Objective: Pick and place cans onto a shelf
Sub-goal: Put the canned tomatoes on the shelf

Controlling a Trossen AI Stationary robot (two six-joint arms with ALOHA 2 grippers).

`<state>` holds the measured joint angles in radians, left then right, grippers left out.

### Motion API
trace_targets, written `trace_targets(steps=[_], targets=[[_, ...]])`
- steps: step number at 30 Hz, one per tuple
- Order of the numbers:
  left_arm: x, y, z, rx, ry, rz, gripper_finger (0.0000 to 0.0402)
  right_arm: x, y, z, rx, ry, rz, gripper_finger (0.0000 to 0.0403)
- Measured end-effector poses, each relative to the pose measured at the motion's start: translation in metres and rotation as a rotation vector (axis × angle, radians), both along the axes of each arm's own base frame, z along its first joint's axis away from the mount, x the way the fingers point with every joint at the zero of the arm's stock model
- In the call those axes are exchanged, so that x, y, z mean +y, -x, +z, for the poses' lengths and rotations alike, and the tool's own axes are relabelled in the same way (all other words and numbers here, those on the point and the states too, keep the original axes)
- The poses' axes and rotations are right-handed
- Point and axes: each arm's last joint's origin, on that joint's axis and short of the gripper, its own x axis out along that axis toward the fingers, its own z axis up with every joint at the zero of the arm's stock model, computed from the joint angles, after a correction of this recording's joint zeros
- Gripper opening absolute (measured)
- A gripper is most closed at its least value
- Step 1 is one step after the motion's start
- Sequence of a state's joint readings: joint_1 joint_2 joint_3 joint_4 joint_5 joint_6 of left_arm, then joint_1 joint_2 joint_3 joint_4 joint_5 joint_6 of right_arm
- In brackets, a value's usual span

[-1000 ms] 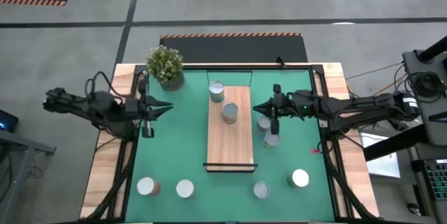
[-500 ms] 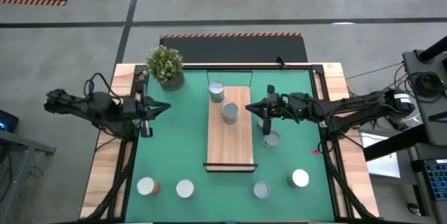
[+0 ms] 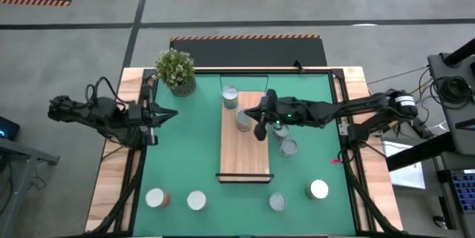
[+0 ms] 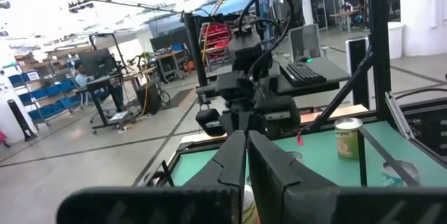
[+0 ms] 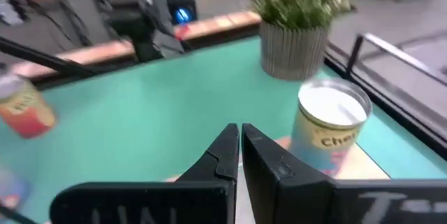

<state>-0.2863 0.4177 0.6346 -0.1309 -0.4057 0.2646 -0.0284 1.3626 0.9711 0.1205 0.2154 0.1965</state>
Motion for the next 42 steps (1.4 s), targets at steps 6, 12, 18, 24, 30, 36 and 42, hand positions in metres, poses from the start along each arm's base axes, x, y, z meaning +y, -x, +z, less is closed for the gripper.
trace_targets(steps=[6, 12, 18, 24, 30, 36, 42], targets=[[0.001, 0.005, 0.001, -0.018, 0.006, 0.0, 0.0, -0.001, -0.026, 0.013, 0.159, -0.028, -0.038, 0.0009], [0.002, 0.006, 0.002, -0.024, 0.02, -0.004, 0.0, -0.004, -0.04, 0.023, 0.364, -0.059, -0.134, 0.0009], [0.002, 0.006, 0.001, -0.023, 0.02, -0.005, 0.0, -0.005, -0.048, 0.027, 0.466, -0.12, -0.212, 0.0009], [0.002, 0.006, 0.001, -0.022, 0.019, -0.005, 0.0, -0.005, -0.054, 0.018, 0.492, -0.133, -0.224, 0.0009], [0.002, 0.006, 0.001, -0.018, 0.016, -0.004, 0.0, -0.006, -0.057, 0.009, 0.524, -0.139, -0.233, 0.0009], [0.002, 0.005, 0.001, -0.017, 0.016, -0.004, 0.0, -0.006, -0.063, -0.004, 0.563, -0.142, -0.23, 0.0009], [0.002, 0.006, 0.001, -0.017, 0.016, -0.004, 0.0, -0.007, -0.065, -0.009, 0.575, -0.14, -0.231, 0.0009]])
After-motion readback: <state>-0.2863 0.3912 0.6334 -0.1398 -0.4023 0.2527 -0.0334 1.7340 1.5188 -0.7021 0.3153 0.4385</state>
